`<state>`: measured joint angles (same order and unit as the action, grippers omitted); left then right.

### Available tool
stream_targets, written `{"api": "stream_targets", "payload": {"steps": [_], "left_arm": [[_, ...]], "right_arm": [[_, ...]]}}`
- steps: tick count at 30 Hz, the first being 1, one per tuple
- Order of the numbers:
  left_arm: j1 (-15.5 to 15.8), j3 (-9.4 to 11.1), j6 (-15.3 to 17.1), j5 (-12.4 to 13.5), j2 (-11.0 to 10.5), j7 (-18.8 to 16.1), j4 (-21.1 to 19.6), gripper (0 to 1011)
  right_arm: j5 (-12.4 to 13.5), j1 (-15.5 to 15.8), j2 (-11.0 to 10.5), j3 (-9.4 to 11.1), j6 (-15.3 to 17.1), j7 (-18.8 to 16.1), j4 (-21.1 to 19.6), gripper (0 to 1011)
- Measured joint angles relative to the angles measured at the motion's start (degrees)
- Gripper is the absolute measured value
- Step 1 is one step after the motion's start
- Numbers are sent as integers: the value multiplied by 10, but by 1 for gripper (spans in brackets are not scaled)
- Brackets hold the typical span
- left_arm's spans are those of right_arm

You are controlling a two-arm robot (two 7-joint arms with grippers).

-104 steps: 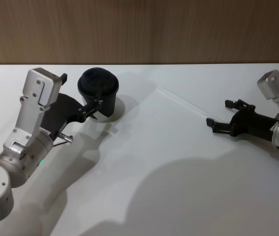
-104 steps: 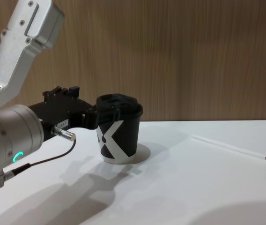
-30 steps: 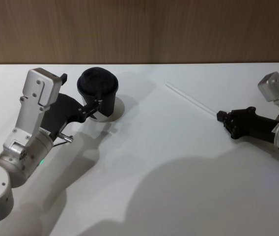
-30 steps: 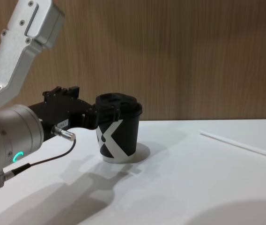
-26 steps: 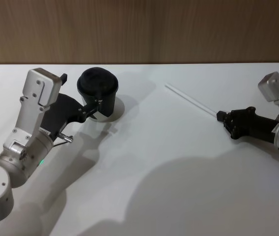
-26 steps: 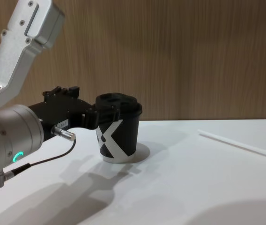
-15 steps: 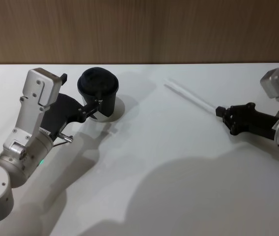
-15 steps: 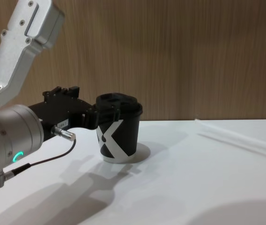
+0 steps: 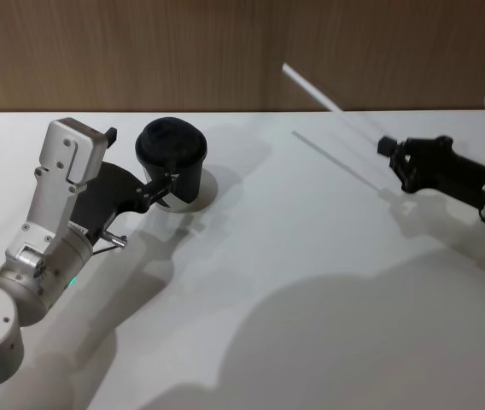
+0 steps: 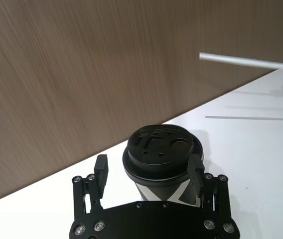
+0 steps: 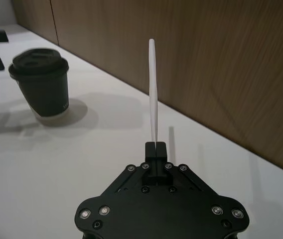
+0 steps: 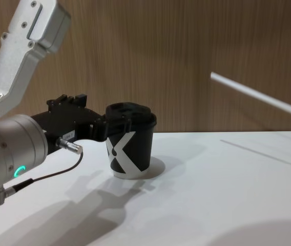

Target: Pick up the straw with one hand, pass it to the other hand, and insert it into the cup.

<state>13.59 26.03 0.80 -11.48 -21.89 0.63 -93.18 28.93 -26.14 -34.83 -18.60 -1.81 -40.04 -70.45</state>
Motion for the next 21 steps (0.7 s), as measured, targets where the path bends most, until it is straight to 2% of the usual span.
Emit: {"api": "stream_targets", "payload": {"steps": [13,20,21], "left_arm": [[0,0,0,0,0,0,0,1003],[0,0,0,0,0,0,0,1003],[0,0,0,0,0,0,0,1003]], "right_arm": [[79,2,22,35,-7,-12,-36,4],[128,-1,40,49,6,-20,-55,4],[128,-1,40,49,6,-20,-55,4]]}}
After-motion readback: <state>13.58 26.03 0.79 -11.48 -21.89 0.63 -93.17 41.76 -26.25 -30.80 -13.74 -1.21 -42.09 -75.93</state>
